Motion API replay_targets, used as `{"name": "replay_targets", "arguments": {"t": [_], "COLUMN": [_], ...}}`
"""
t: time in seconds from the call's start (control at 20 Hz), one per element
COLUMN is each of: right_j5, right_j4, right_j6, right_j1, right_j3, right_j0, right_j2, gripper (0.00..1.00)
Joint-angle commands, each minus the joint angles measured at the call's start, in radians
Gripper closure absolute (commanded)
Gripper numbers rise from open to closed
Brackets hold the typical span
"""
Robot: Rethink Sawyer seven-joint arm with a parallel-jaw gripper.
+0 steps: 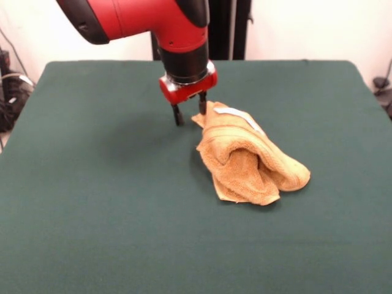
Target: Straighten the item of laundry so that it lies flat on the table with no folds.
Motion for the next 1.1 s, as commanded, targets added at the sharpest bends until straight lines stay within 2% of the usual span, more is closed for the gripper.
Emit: {"name": "replay_targets", "arguments": {"t": [0.05,0.35,0.65,0.9,1.1], "right_j5": [-0.200,-0.265,-0.307,-0.315,-0.381], "right_j4": [-0.067,-0.080,-0.114,-0.144,-0.225], "right_j6": [-0.162,-0.192,-0.187,-0.146,-0.020], "right_j1": [0.086,0.143,0.170,0.157,0.096], "right_j3": [0.028,0.042,0.052,0.046,0.035], "right_j0": [-0.002,-0.063,-0.087,-0.064,0.023], "right_j2": [0.126,0.177,0.199,0.188,0.122], "gripper": [0.00,0.00,0.00,0.00,0.00]}}
